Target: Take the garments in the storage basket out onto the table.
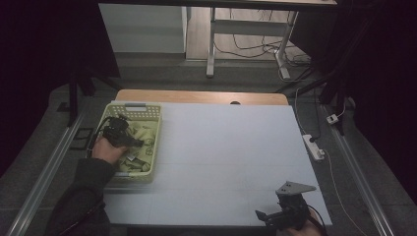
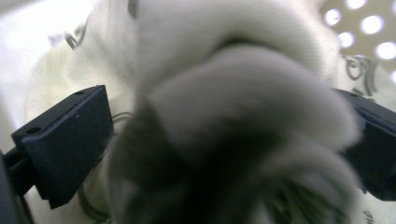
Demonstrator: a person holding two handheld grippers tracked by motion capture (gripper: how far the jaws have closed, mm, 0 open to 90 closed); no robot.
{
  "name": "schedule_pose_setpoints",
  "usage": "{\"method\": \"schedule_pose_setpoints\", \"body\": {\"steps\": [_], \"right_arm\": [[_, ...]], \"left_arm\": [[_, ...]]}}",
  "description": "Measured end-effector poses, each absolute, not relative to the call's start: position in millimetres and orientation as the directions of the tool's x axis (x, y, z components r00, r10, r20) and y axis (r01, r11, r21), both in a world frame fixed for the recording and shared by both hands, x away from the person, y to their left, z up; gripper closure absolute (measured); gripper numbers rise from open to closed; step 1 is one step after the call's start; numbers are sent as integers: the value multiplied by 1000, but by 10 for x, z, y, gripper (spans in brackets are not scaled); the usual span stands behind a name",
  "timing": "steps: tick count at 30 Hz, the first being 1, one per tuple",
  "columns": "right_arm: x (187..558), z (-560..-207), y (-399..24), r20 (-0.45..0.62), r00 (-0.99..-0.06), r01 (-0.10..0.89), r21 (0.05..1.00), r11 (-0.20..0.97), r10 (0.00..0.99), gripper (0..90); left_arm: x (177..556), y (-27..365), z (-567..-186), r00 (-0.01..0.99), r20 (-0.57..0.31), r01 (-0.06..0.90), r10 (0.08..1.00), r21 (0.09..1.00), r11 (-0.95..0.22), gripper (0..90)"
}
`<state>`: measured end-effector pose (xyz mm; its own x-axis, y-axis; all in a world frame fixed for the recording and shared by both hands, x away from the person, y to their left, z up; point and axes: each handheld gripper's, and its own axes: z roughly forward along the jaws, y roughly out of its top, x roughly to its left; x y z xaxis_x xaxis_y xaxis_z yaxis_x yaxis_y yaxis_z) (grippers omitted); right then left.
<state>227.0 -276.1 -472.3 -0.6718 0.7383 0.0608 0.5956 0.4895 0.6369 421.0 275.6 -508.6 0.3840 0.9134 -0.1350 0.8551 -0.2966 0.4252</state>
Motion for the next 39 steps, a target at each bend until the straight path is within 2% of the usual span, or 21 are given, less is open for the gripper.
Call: {"method": "schedule_pose_setpoints", "body": {"steps": [6,12,15,18,21,23,25,28,33,39], "right_arm": [[2270,-4725,-2757,55,-677,592,633,498,734,1],[2265,-4729,-2747,51,-675,595,628,502,736,1],[2267,-4732,-2744,48,-679,592,626,508,733,1],[2266,-4733,-2738,41,-680,590,623,513,732,2],[2266,-4733,-2736,42,-679,592,622,513,733,2],[2265,-4733,-2736,41,-679,591,621,514,733,2],[2263,-4733,-2735,39,-680,590,622,515,732,2],[2260,-4732,-2734,37,-682,588,621,518,730,2],[2252,-4727,-2736,36,-681,585,627,515,731,1],[2245,-4719,-2747,37,-681,582,634,510,731,2]], "left_arm": [[4268,2744,-5216,388,-123,876,914,356,-324,0],[4275,2722,-5247,380,-115,881,918,347,-321,7],[4259,2693,-5239,367,-95,883,925,349,-315,41],[4249,2672,-5218,369,-91,883,925,346,-318,125],[4215,2637,-5173,390,-99,874,916,354,-334,245],[4199,2617,-5148,402,-104,869,910,355,-344,357],[4190,2590,-5125,407,-118,871,906,349,-346,509],[4192,2567,-5107,392,-123,882,912,333,-335,623],[4185,2546,-5062,393,-108,880,913,333,-339,670],[4123,2622,-4873,398,-116,845,910,434,-314,672]]}}
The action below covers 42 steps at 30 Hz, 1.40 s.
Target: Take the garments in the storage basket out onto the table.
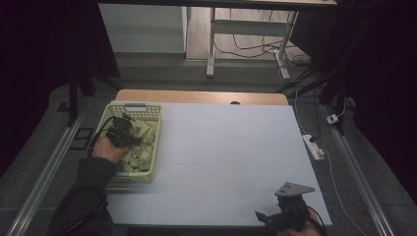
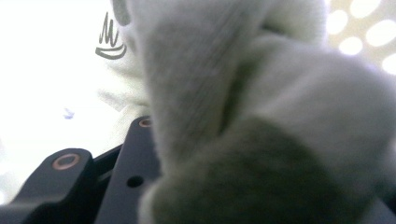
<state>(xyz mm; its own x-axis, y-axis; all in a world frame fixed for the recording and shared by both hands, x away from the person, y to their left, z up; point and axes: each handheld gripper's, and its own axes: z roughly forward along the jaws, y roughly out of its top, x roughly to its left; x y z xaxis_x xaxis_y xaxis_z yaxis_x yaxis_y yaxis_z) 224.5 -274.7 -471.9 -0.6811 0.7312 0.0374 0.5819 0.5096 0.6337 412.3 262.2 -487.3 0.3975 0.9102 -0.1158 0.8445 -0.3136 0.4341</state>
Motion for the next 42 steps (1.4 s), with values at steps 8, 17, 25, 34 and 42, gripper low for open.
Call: {"method": "schedule_pose_setpoints", "body": {"steps": [8,17,25,34,42], "right_arm": [[2238,-4718,-2742,29,-683,575,638,513,730,2],[2240,-4718,-2744,30,-680,577,638,510,732,2],[2240,-4717,-2743,28,-679,577,639,509,734,2],[2238,-4715,-2746,29,-678,577,639,508,734,2],[2236,-4717,-2741,26,-681,573,641,511,731,2]], "left_arm": [[4015,2687,-4560,406,-112,796,907,530,-291,671],[3885,2743,-4164,442,-124,736,888,616,-281,669],[3842,2763,-3924,473,-150,707,868,653,-272,667],[3844,2688,-3592,526,-186,662,830,702,-262,664],[3837,2510,-3427,574,-155,618,804,726,-302,661]]}}
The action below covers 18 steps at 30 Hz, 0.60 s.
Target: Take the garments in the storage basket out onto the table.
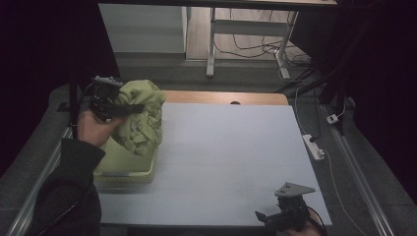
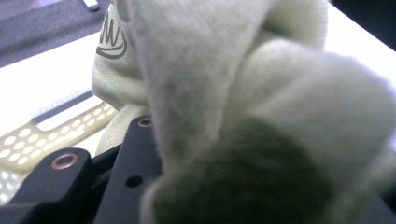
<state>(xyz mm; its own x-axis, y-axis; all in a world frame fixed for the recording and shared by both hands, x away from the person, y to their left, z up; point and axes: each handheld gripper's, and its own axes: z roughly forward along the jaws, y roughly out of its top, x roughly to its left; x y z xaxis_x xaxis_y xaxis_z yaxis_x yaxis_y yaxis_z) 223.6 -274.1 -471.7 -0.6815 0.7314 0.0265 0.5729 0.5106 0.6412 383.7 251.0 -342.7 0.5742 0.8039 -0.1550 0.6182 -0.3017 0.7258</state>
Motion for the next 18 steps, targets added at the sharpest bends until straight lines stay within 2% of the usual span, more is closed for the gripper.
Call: {"method": "schedule_pose_setpoints", "body": {"steps": [18], "right_arm": [[2229,-4712,-2743,26,-687,566,645,513,726,2]], "left_arm": [[3899,1871,-3224,692,-100,517,714,760,-394,655]]}}
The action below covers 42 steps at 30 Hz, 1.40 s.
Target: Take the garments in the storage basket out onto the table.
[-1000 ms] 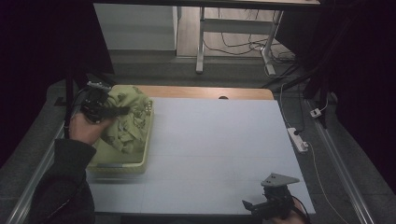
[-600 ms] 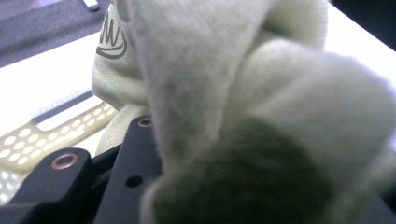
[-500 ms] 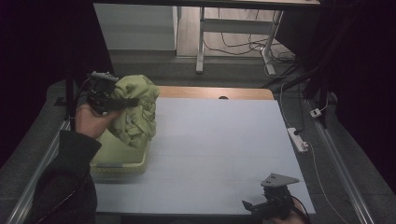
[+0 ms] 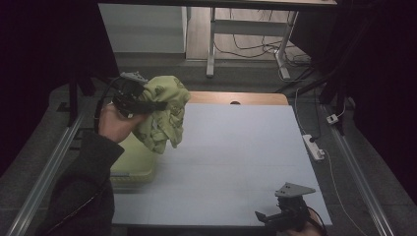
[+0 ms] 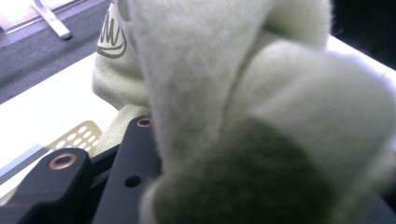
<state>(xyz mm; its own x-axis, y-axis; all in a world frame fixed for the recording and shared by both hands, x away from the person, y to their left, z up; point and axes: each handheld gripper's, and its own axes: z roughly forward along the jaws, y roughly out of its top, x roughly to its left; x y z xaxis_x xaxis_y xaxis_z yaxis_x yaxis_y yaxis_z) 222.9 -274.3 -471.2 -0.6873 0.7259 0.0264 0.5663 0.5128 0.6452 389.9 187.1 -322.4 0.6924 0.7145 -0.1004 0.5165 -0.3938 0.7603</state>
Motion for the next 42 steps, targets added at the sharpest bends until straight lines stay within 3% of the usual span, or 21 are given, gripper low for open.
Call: {"method": "schedule_pose_setpoints", "body": {"steps": [23,42], "right_arm": [[2225,-4709,-2751,33,-685,570,647,507,728,2],[2221,-4713,-2746,25,-693,561,647,517,720,2]], "left_arm": [[4044,1037,-3268,778,-44,435,627,758,-486,652],[4176,429,-3689,817,-56,433,573,716,-547,648]]}}
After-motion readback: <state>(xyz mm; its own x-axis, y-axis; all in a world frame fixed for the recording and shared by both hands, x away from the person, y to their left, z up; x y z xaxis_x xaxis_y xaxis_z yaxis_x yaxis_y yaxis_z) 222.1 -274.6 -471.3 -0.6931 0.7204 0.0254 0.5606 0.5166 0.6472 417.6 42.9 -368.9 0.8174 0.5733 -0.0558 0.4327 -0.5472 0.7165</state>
